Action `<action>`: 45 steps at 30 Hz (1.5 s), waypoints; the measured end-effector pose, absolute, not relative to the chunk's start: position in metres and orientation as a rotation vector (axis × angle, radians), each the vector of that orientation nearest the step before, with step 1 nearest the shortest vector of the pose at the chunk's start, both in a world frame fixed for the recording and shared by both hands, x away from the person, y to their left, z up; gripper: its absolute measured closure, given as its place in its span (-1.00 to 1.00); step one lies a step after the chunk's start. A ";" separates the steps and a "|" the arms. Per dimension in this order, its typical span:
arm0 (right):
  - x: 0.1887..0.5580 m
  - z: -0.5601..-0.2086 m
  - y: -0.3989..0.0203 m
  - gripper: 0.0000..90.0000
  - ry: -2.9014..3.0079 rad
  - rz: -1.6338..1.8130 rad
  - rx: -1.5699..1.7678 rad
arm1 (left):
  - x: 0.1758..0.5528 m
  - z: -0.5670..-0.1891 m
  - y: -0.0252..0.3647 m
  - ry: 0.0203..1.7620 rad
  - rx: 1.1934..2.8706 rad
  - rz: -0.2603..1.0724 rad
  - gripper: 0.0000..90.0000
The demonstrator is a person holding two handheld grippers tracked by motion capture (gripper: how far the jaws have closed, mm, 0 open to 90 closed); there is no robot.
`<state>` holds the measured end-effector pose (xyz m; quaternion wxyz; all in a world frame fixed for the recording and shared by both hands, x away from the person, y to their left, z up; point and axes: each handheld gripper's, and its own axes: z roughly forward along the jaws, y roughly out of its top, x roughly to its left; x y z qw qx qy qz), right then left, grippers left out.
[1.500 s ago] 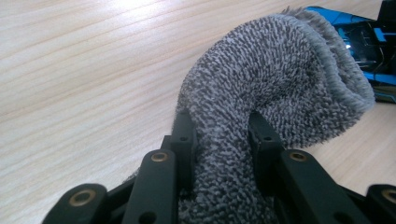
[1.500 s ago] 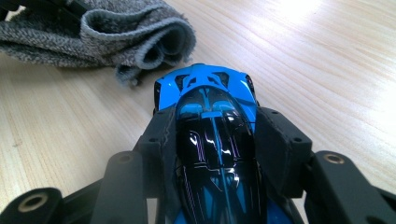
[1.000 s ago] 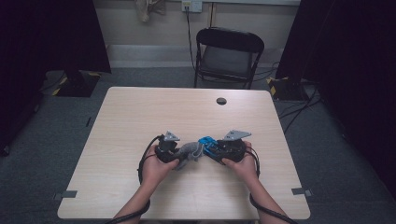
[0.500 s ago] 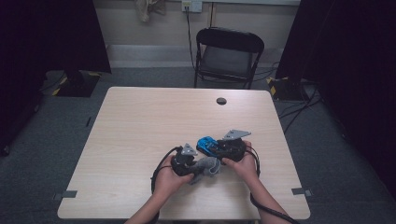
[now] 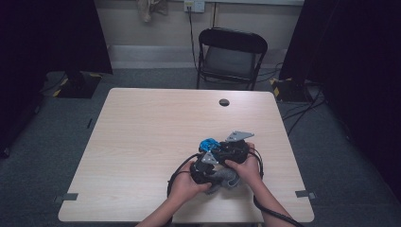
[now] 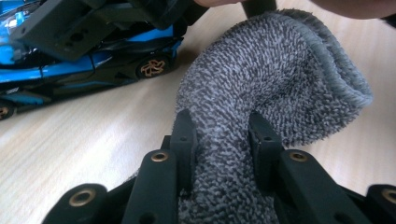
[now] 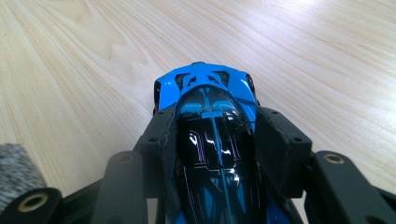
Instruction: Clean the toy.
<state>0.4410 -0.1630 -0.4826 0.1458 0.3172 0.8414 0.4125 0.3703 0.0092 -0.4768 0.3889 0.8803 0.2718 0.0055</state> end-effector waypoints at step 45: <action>0.439 -0.484 -0.164 0.11 2.406 1.205 0.910 | 0.416 -0.483 0.062 1.010 2.142 0.147 0.52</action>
